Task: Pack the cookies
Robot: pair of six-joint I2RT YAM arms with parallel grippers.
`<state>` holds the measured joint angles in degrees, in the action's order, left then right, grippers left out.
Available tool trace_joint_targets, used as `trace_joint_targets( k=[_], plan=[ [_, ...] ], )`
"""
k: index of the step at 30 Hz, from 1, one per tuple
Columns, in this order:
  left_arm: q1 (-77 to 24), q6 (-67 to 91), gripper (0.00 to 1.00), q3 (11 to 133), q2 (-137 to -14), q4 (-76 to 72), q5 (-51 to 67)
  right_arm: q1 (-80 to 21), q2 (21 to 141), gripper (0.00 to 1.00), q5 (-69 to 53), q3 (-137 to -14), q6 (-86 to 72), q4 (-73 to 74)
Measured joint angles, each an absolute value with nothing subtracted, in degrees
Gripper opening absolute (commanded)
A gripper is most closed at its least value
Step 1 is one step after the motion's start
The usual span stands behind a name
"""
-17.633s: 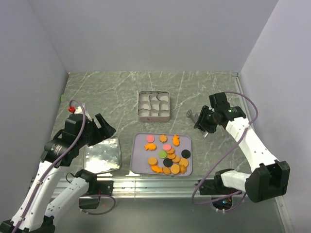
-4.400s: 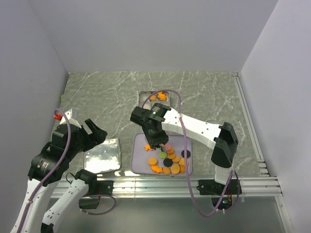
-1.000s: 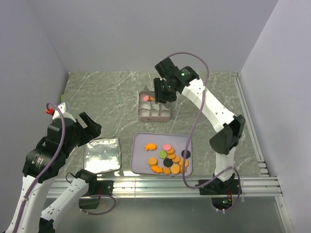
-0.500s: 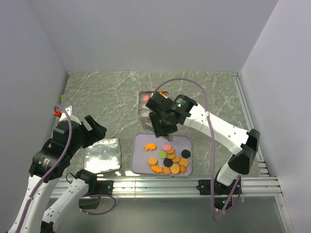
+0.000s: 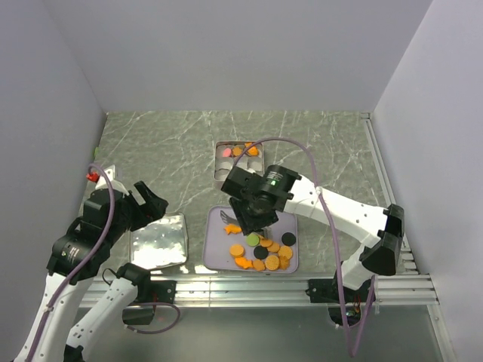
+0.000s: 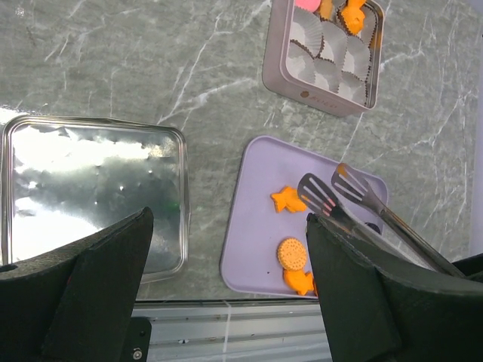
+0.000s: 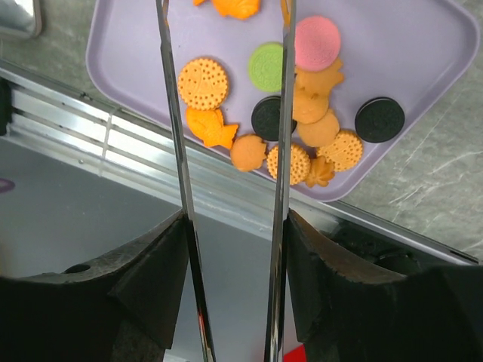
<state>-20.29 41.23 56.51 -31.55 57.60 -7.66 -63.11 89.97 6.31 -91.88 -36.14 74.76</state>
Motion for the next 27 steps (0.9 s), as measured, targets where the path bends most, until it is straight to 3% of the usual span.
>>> trace_joint_targets(
  k=[27],
  plan=[
    [-20.32,41.67,0.88,56.47,-29.87,58.61,-7.38,-65.76,95.00,0.59,5.19,-85.10,-33.15,74.15]
  ],
)
